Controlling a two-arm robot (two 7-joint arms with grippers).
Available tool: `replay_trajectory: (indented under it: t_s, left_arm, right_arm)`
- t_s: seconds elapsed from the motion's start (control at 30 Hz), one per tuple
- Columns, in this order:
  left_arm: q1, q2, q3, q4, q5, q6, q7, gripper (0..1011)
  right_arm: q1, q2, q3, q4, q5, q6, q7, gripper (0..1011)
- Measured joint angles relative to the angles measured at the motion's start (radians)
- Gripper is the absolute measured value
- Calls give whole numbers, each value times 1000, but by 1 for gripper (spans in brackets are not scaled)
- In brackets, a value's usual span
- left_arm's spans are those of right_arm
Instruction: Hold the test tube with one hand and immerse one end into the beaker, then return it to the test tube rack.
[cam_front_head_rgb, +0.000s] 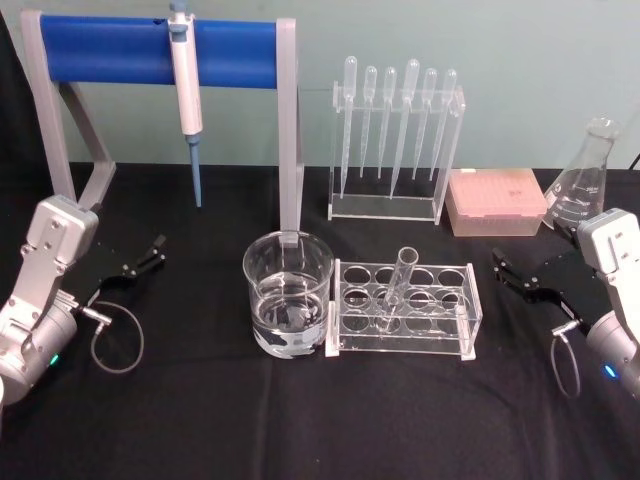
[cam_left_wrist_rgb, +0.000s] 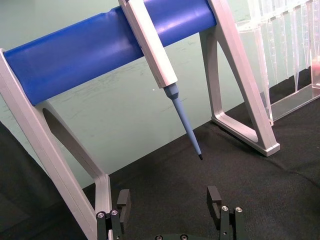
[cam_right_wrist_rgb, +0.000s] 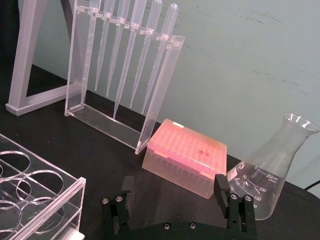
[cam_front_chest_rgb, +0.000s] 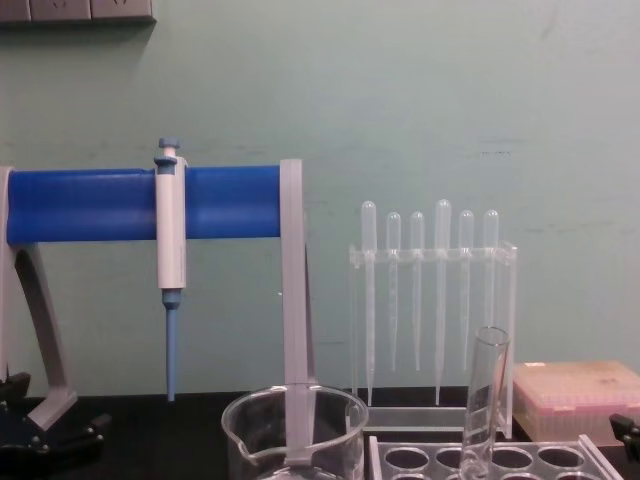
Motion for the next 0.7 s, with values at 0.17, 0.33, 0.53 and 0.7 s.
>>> replay_trajectory:
  t_s: [0.17, 0.33, 0.53, 0.7]
  left_arm:
    - [0, 0, 0, 0, 0, 0, 0, 1000]
    - [0, 0, 0, 0, 0, 0, 0, 1000]
    - [0, 0, 0, 0, 0, 0, 0, 1000]
    - [0, 0, 0, 0, 0, 0, 0, 1000]
  right_arm:
    - [0, 0, 0, 0, 0, 0, 0, 1002]
    - [0, 0, 0, 0, 0, 0, 0, 1002]
    - [-8, 4, 14, -18, 8, -3, 16, 1002]
    - [-40, 26, 45, -77, 30, -20, 47, 1002]
